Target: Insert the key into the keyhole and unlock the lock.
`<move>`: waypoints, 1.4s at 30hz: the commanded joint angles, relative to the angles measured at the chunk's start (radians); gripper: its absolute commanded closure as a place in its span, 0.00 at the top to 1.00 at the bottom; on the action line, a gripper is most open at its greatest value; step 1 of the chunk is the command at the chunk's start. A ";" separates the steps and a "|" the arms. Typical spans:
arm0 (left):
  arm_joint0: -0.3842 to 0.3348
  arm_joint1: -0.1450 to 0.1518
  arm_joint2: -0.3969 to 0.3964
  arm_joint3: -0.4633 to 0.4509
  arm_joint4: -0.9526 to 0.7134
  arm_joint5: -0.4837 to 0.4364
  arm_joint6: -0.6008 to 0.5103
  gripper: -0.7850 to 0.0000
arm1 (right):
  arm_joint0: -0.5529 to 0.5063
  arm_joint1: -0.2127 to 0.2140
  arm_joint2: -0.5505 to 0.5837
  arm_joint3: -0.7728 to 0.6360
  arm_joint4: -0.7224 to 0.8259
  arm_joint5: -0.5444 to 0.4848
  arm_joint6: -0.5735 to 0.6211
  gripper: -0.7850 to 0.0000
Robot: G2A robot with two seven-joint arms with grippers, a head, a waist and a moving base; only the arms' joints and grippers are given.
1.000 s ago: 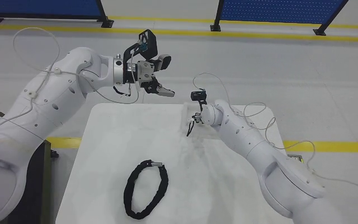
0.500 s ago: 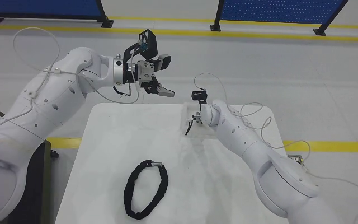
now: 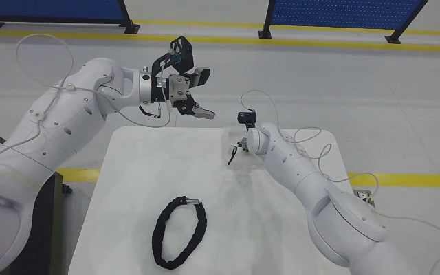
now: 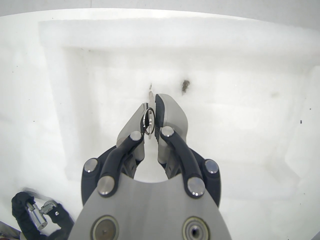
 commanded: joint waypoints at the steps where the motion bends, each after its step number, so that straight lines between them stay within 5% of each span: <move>1: 0.000 0.000 0.000 0.000 -0.001 0.000 -0.001 1.00 | 0.003 -0.003 0.003 0.004 -0.005 0.001 -0.002 0.00; 14: 0.000 0.000 0.000 0.000 -0.001 0.000 -0.001 1.00 | 0.015 0.001 0.025 -0.038 -0.078 0.040 0.036 0.00; 29: 0.000 0.000 0.000 0.000 -0.001 0.000 -0.001 1.00 | -0.028 0.058 0.070 -0.207 -0.232 0.154 0.109 0.00; 42: 0.000 0.000 0.000 0.000 -0.001 0.000 -0.001 1.00 | -0.085 0.111 0.159 -0.314 -0.288 0.109 0.149 0.00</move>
